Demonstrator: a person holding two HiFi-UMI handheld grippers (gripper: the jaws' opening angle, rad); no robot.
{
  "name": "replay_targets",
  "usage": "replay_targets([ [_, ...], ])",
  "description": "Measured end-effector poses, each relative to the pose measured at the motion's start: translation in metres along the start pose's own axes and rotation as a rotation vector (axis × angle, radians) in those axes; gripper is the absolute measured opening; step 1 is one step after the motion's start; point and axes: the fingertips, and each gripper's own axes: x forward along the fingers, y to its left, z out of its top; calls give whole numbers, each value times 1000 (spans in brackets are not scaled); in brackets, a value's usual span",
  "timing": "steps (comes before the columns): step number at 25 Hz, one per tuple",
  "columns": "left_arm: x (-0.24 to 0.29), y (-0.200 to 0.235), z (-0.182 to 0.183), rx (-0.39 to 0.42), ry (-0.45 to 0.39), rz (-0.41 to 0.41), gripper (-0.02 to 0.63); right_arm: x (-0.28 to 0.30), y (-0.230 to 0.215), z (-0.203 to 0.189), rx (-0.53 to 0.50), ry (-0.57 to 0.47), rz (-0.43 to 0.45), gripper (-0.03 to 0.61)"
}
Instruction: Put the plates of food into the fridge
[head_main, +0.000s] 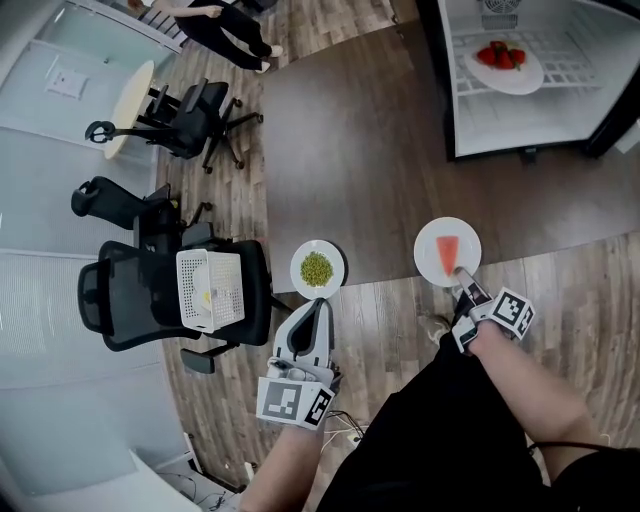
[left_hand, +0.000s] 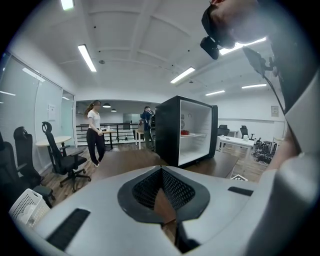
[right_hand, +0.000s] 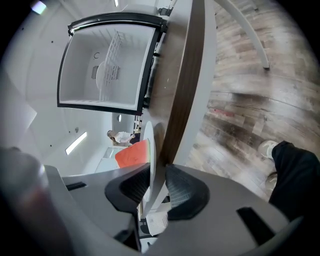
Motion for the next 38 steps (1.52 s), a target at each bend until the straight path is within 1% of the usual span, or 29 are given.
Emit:
replay_targets([
  [2, 3, 1, 0, 2, -5, -8, 3, -2, 1, 1, -39, 3, -15, 69],
  [4, 7, 1, 1, -1, -11, -17, 3, -4, 4, 0, -54, 6, -22, 29],
  [7, 12, -1, 3, -8, -23, -36, 3, -8, 6, 0, -18, 0, -16, 23],
  [10, 16, -2, 5, -13, -30, -56, 3, -16, 6, 9, -54, -6, -29, 20],
  [13, 23, -2, 7, -21, -40, -73, 3, -24, 10, 15, -37, -18, -36, 21],
  [17, 31, -5, 16, -29, -63, -95, 3, -35, 24, 24, -5, -44, 7, 21],
  [19, 33, -6, 21, -30, -75, -107, 3, -40, 34, 28, 16, -59, 13, 21],
  [22, 39, -9, 28, -32, -89, -122, 3, -46, 45, 42, -8, -76, 26, 21],
  [26, 49, -14, 41, -40, -112, -141, 3, -52, 65, 63, -13, -105, 57, 21],
  [35, 75, -31, 78, -38, -169, -190, 3, -72, 105, 118, 18, -199, 97, 21],
  [38, 85, -38, 91, -37, -186, -201, 3, -78, 116, 142, 21, -232, 93, 21],
])
